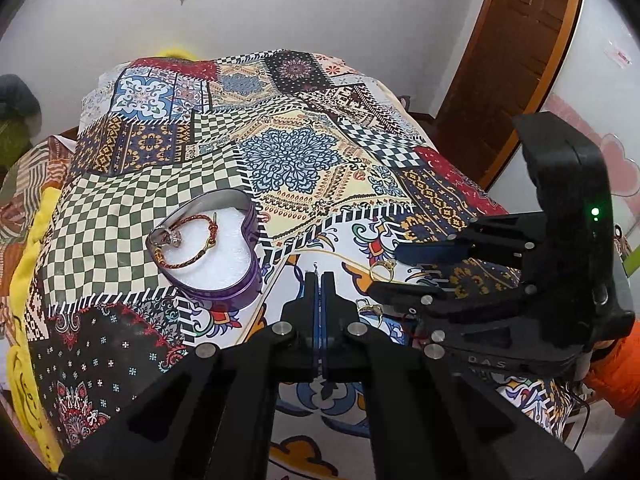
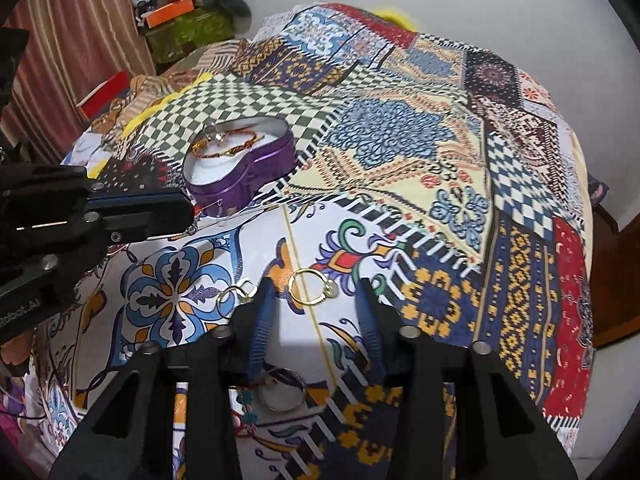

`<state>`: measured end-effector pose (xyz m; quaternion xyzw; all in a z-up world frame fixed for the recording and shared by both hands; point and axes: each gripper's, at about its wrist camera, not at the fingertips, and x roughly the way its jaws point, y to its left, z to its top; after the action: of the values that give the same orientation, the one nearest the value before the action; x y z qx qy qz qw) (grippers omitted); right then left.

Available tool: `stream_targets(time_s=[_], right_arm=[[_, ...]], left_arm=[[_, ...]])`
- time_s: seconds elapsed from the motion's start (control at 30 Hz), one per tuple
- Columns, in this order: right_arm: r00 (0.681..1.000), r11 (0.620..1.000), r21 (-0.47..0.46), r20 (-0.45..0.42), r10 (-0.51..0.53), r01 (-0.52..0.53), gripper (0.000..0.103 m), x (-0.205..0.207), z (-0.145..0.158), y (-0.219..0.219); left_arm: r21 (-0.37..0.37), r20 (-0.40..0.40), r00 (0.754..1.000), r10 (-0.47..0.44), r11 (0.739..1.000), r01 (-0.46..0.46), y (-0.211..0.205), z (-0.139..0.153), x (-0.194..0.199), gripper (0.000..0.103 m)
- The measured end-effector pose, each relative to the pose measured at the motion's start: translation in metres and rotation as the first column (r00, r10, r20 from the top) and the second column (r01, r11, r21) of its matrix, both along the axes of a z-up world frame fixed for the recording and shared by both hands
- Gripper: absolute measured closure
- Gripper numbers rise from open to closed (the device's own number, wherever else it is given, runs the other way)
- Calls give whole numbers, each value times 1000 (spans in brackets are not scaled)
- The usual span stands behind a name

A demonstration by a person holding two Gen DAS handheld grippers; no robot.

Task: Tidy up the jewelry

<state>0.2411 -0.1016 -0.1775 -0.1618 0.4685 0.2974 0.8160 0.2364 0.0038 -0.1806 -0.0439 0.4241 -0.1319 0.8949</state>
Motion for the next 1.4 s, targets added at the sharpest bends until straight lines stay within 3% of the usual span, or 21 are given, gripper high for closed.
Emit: stream_targets(time_s=[0.07,0.17,0.23,0.73,0.87,1.13,1.4], right_arm=[[1000,1000,5,-4,4,-4,80,0,1,0],[1000,1000,12,-7,0,0,81,1,3,-1],[1000,1000,22,-8,-8,9,95,1,5,-2],[998,999,47,53,-24,22,92,-4,21,0],[999,999,15,10,-38,38,90,6,10,2],[996,996,78,-78,-38,44,94,16,1,-3],[997,990,121,-28,-75,78,95,14,22,-8]], left_arm=[[0,-4,1000,3,1000,-3,1,-2,-1,103],[-1,-6,1000,7,1000,-7,2,-3,-1,103],[-2,-3,1000,11,1000,-11,2,-1,-2,103],[6,41,998,47,999,-47,17,18,-12,103],[9,28,998,52,999,-52,19,13,-12,103],[5,18,998,61,998,-61,23,6,-11,103],[1,38,996,79,997,-79,31,14,-13,103]])
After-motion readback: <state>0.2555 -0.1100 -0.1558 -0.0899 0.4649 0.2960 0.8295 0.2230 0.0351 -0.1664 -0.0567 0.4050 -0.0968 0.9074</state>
